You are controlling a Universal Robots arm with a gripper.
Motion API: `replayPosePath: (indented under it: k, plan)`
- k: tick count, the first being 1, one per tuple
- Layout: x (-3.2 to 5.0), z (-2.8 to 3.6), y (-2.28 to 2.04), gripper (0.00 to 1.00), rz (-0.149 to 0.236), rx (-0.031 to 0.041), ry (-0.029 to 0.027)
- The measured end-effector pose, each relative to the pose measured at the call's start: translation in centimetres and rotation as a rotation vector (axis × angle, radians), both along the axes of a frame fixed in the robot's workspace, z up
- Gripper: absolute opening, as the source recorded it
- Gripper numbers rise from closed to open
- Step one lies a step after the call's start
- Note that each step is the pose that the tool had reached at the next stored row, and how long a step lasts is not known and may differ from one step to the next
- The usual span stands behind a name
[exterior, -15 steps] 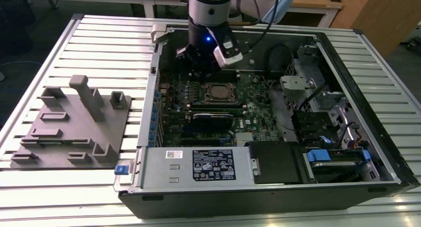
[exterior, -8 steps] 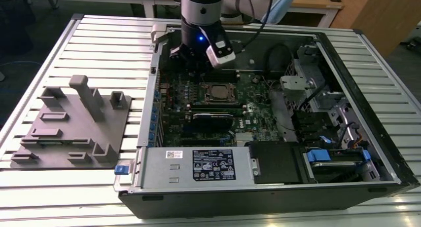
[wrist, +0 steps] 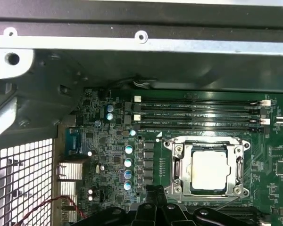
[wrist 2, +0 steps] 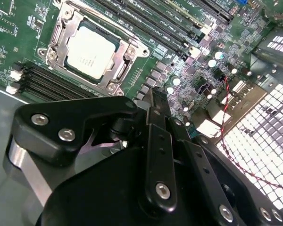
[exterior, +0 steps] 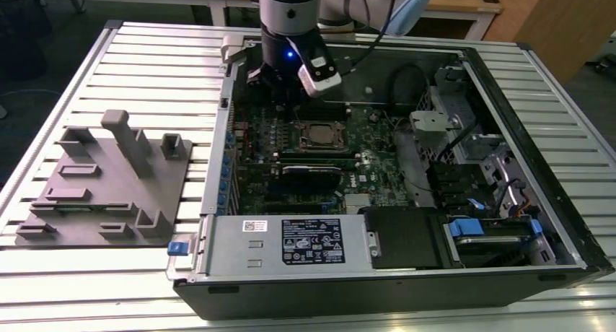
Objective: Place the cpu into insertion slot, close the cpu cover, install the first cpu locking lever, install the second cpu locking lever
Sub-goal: 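Install the first cpu locking lever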
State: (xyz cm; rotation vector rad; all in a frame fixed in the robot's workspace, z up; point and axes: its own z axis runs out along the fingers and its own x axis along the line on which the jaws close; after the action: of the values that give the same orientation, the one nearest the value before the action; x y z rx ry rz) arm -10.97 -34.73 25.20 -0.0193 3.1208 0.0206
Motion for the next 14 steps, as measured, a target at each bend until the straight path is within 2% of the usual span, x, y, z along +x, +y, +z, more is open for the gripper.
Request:
replayPosePath:
  k: [3,9,14]
  plan:
    - [-0.09,-0.06,0.18,0.11,-0.002,0.0001,0.0002]
    - [-0.35,-0.08,0.92,0.11,-0.011,0.0,0.0002]
    - [-0.37,-0.09,1.02,0.11,-0.011,0.0001,0.0001]
